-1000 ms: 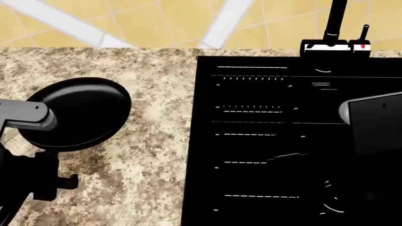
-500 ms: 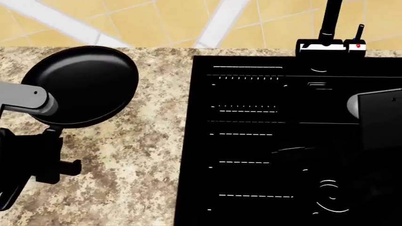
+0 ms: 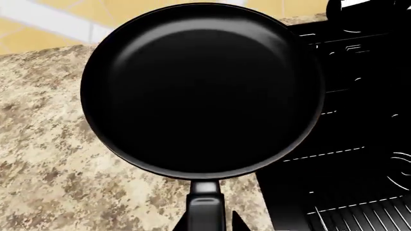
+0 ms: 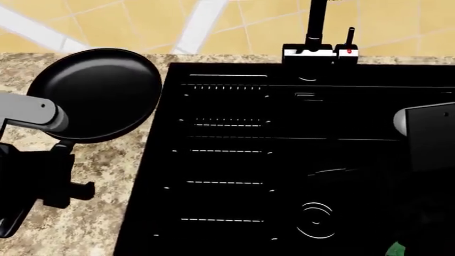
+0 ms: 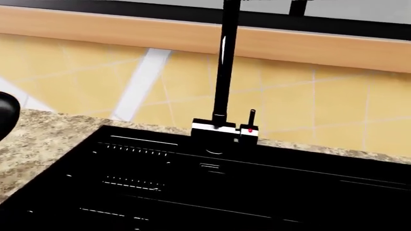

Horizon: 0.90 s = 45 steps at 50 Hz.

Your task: Pick the pan and sponge and place them into the sink. Then turn on the water.

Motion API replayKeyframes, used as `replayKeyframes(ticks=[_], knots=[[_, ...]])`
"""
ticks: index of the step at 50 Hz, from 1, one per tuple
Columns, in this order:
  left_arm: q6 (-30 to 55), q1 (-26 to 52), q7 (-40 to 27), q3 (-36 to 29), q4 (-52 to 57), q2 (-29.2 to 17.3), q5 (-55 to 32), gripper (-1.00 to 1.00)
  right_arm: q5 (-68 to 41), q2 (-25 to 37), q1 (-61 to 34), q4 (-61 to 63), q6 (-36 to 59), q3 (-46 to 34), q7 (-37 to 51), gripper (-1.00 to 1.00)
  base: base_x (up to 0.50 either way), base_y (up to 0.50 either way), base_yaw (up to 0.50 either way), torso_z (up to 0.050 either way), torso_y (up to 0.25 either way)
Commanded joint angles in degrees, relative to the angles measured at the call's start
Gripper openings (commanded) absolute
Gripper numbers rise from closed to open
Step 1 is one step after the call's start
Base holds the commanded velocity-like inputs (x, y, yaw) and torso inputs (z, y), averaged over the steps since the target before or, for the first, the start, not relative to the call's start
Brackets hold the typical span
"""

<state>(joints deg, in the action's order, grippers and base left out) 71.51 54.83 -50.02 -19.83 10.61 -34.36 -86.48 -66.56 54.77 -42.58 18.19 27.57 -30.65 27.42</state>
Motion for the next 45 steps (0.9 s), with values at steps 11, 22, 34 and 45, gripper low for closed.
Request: replayKeyframes(ticks=[11, 22, 34, 45], knots=[[-1.2, 1.2, 0.3, 0.5, 0.8, -0.1, 1.6, -1.0, 0.4, -0.1, 0.1, -0.1, -0.2, -0.1, -0.6, 1.0, 0.0, -0.5, 0.0, 0.0, 0.002], [-1.7, 1.0, 1.0, 0.0, 0.8, -0.2, 2.1, -1.0, 0.3, 0.4, 0.4, 0.8, -0.5, 0.3, -0.2, 1.0, 0.0, -0.46, 0.0, 0.001, 0.002], [-2.1, 0.8, 1.4, -0.1, 0.9, -0.7, 2.2, -1.0, 0.2, 0.7, 0.6, 1.3, -0.9, 0.8, -0.1, 1.0, 0.04, -0.22, 0.0, 0.001, 0.003], [-2.9, 0.2, 2.0, -0.6, 1.0, -0.8, 2.9, -1.0, 0.6, 0.2, 0.2, 1.1, -0.4, 0.3, -0.4, 1.0, 0.14, -0.23, 0.0, 0.0, 0.002]])
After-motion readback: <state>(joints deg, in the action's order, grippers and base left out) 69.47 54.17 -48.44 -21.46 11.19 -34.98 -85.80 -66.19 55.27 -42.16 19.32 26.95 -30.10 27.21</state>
